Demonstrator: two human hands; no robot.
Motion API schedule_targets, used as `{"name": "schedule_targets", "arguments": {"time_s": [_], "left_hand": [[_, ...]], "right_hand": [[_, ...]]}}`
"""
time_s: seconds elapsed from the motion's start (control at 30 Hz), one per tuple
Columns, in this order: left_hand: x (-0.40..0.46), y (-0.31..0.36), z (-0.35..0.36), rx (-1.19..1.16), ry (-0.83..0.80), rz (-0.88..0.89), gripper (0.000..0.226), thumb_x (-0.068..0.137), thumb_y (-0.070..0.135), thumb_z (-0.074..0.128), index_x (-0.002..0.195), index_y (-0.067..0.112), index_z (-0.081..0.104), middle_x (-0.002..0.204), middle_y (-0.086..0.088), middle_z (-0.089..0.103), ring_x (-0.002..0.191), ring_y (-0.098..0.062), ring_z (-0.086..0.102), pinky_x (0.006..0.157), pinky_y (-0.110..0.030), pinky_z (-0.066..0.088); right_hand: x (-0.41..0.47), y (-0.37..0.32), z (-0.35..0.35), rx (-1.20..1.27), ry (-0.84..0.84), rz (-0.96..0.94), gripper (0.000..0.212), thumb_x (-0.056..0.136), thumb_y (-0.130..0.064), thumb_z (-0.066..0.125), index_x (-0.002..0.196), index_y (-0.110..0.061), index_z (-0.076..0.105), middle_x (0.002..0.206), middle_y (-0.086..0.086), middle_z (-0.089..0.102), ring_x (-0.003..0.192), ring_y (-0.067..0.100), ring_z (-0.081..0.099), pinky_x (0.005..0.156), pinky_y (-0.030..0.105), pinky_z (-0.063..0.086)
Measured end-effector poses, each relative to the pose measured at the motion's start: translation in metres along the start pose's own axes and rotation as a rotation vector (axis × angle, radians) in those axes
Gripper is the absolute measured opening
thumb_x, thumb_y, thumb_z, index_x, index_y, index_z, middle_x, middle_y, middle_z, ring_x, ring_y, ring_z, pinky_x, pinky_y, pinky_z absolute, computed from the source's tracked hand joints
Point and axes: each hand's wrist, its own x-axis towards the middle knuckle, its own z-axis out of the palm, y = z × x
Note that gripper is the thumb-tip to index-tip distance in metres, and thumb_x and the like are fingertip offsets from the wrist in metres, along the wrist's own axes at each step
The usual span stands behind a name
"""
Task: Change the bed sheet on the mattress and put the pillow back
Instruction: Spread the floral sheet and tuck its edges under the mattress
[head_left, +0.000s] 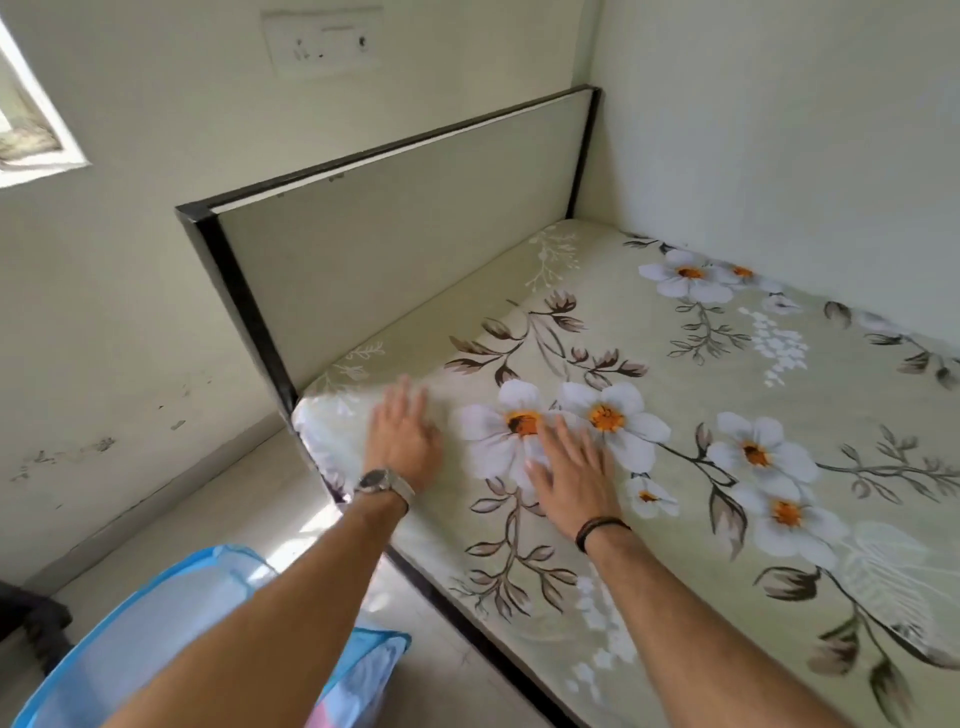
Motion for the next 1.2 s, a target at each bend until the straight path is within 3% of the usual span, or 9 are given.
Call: {"name": "schedule_targets", "arguments": {"time_s": [0.1, 0.3, 0.5, 0.6, 0.7, 0.83, 0.93, 1.03, 1.2], "left_hand": [[-0.045, 0.058, 0.035, 0.058, -0.138, 0.329, 0.061, 0.104, 0.059, 0.016, 0.161, 0.042, 0.008, 0.170, 0.011, -0.002, 0.158, -0.019, -0.001, 0.128, -0.049, 0.006], [-0.060, 0.062, 0.049, 0.116, -0.129, 0.299, 0.067, 0.096, 0.072, 0.005, 0.159, 0.050, -0.001, 0.168, 0.016, -0.009, 0.157, -0.015, -0.007, 0.127, -0.048, -0.005], [-0.090, 0.117, 0.038, 0.173, -0.243, 0.052, 0.067, 0.102, 0.051, 0.019, 0.163, 0.031, 0.001, 0.171, -0.002, -0.005, 0.157, -0.031, 0.000, 0.123, -0.061, 0.003], [-0.149, 0.148, 0.049, 0.200, -0.220, 0.228, 0.069, 0.100, 0.057, 0.015, 0.162, 0.033, -0.001, 0.171, -0.007, -0.005, 0.156, -0.035, -0.001, 0.120, -0.065, -0.002], [-0.221, 0.155, 0.066, 0.189, -0.214, 0.388, 0.063, 0.102, 0.056, 0.009, 0.160, 0.043, -0.008, 0.170, -0.001, -0.013, 0.157, -0.030, -0.008, 0.121, -0.061, -0.011], [-0.284, 0.152, 0.054, 0.188, -0.228, 0.441, 0.058, 0.104, 0.053, 0.017, 0.160, 0.043, 0.012, 0.171, 0.001, 0.006, 0.157, -0.026, 0.008, 0.124, -0.056, 0.008], [-0.323, 0.151, 0.038, 0.204, -0.271, 0.434, 0.055, 0.094, 0.046, 0.044, 0.147, 0.034, 0.037, 0.151, -0.001, 0.041, 0.133, -0.028, 0.046, 0.105, -0.050, 0.044], [-0.365, 0.148, 0.024, 0.242, -0.256, 0.383, 0.043, 0.090, 0.047, 0.048, 0.127, 0.027, 0.060, 0.129, -0.004, 0.064, 0.109, -0.027, 0.064, 0.086, -0.036, 0.052], [-0.403, 0.176, 0.017, 0.128, -0.148, 0.502, 0.039, 0.098, 0.046, 0.049, 0.131, 0.028, 0.060, 0.124, -0.002, 0.069, 0.106, -0.023, 0.066, 0.087, -0.034, 0.053]], "right_hand": [[-0.041, 0.039, 0.005, -0.086, -0.009, 0.042, 0.066, 0.103, -0.065, 0.013, 0.163, -0.040, 0.001, 0.168, -0.011, -0.014, 0.158, 0.021, -0.012, 0.127, 0.047, -0.006], [-0.110, 0.102, -0.009, -0.167, 0.031, 0.173, 0.072, 0.099, -0.074, 0.006, 0.162, -0.041, -0.001, 0.171, -0.012, -0.008, 0.158, 0.018, -0.010, 0.127, 0.047, -0.007], [-0.209, 0.171, -0.042, -0.149, 0.112, 0.486, 0.083, 0.089, -0.076, -0.007, 0.163, -0.040, 0.004, 0.172, -0.010, -0.002, 0.159, 0.022, -0.004, 0.127, 0.048, -0.006], [-0.264, 0.183, -0.046, -0.114, 0.150, 0.555, 0.094, 0.080, -0.076, -0.016, 0.163, -0.039, 0.008, 0.172, -0.011, -0.001, 0.159, 0.020, -0.004, 0.127, 0.047, -0.005], [-0.306, 0.182, -0.040, -0.106, 0.093, 0.582, 0.078, 0.094, -0.074, -0.002, 0.163, -0.038, -0.001, 0.171, -0.010, -0.010, 0.158, 0.022, -0.010, 0.126, 0.050, -0.010], [-0.355, 0.169, -0.038, -0.097, -0.032, 0.434, 0.063, 0.102, -0.067, 0.014, 0.160, -0.049, -0.002, 0.169, -0.013, -0.013, 0.158, 0.023, -0.013, 0.124, 0.054, -0.011], [-0.407, 0.164, -0.036, -0.110, -0.075, 0.341, 0.065, 0.104, -0.061, 0.029, 0.159, -0.051, -0.003, 0.169, -0.015, -0.014, 0.158, 0.021, -0.012, 0.124, 0.054, -0.009], [-0.467, 0.167, -0.027, -0.100, -0.057, 0.324, 0.076, 0.102, -0.050, 0.047, 0.162, -0.045, 0.001, 0.171, -0.012, -0.010, 0.158, 0.022, -0.010, 0.126, 0.050, -0.004], [-0.521, 0.177, -0.060, 0.242, 0.190, 0.381, 0.052, 0.103, -0.030, 0.054, 0.154, -0.026, 0.044, 0.161, 0.004, 0.037, 0.147, 0.024, 0.036, 0.123, 0.037, 0.028]]}}
